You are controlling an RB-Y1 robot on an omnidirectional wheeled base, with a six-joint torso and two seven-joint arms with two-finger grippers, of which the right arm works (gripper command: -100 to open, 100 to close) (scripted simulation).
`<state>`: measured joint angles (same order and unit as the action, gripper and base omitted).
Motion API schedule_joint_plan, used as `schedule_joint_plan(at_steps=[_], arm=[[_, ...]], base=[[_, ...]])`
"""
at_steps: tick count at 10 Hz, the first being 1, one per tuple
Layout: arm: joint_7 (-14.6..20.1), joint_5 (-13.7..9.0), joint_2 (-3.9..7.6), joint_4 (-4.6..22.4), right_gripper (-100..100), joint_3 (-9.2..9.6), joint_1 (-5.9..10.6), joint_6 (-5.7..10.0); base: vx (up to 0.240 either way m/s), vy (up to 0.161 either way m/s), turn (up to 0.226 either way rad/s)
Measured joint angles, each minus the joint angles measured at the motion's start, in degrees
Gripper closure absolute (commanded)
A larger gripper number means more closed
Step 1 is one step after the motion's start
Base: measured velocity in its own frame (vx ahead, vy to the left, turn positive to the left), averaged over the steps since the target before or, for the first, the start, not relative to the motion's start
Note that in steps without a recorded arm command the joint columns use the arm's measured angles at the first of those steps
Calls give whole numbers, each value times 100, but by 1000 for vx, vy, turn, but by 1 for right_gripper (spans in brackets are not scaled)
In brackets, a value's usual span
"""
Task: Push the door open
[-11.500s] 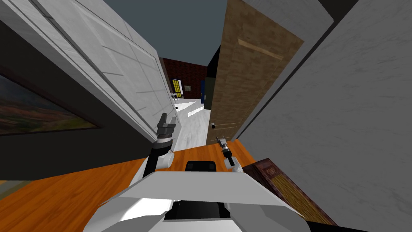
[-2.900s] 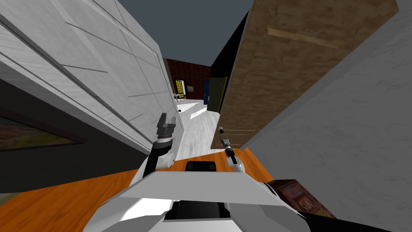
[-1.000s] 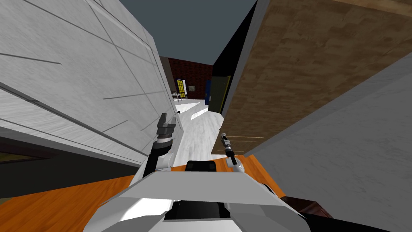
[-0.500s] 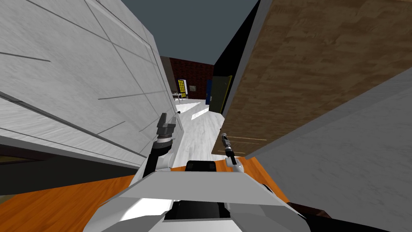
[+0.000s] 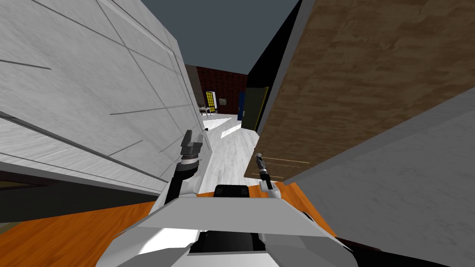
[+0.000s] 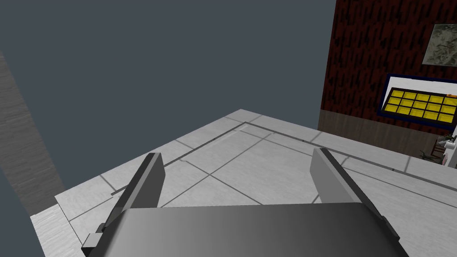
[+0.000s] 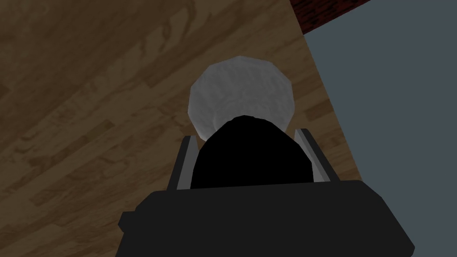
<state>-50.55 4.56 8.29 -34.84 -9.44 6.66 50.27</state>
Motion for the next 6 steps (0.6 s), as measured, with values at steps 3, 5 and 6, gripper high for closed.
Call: schedule_joint_plan(at_steps=[3, 5, 6], arm=[[427, -167, -15, -80, 100, 10, -44, -23], [714, -298, -28, -97, 100, 7, -41, -13], [860, -362, -36, -94, 100, 5, -36, -4]], base=[[45, -10, 27], [43, -9, 22], [35, -11, 18]])
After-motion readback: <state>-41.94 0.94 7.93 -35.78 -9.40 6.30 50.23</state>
